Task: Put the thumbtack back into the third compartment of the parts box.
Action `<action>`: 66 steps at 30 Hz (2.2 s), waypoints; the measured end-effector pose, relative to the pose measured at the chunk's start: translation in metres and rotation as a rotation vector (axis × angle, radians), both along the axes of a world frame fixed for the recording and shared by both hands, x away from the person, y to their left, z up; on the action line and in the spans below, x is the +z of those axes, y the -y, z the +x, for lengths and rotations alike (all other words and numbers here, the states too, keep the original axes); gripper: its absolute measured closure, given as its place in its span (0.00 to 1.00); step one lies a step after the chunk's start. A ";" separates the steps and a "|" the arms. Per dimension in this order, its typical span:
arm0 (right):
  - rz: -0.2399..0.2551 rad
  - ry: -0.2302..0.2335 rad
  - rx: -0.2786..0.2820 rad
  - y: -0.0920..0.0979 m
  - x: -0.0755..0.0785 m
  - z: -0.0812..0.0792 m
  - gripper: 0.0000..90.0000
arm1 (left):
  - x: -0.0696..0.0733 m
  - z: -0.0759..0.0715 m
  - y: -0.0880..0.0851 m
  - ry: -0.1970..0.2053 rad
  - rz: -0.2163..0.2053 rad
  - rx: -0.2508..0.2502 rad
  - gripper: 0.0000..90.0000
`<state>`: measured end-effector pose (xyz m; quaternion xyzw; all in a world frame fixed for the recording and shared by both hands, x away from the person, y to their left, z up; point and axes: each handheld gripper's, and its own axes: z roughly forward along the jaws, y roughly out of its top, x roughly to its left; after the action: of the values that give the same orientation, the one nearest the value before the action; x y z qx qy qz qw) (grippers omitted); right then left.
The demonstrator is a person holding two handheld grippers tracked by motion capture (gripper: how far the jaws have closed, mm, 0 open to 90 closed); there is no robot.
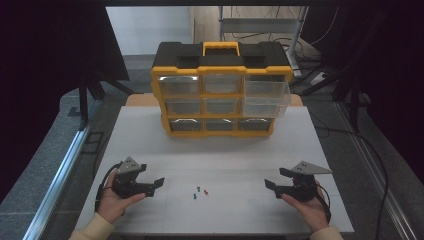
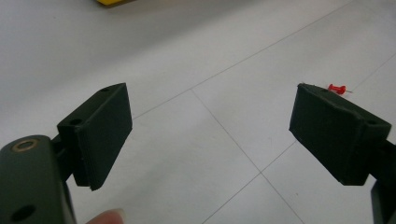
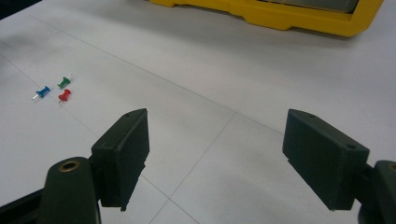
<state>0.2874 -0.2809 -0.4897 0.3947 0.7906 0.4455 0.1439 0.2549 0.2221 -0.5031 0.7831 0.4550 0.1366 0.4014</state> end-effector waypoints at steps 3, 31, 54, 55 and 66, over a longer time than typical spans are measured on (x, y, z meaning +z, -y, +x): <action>0.016 0.001 0.000 0.002 0.001 0.001 0.26 | -0.002 0.001 0.002 -0.006 0.006 -0.004 0.15; -0.009 -0.021 0.090 -0.024 0.004 0.007 0.26 | -0.004 -0.005 0.000 0.011 0.016 -0.023 0.12; -0.095 -0.065 0.321 -0.122 -0.002 0.010 0.31 | -0.007 -0.001 0.001 0.010 0.030 -0.049 0.13; -0.097 -0.067 0.324 -0.124 -0.002 0.009 0.31 | -0.007 -0.001 0.001 0.012 0.029 -0.048 0.13; -0.178 -0.088 0.352 -0.164 -0.006 0.011 0.33 | -0.007 0.000 0.001 0.009 0.034 -0.048 0.13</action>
<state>0.2987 -0.1167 -0.4961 0.2552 0.8893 0.3743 0.0633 0.2547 0.2209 -0.5106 0.7999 0.4317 0.1382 0.3933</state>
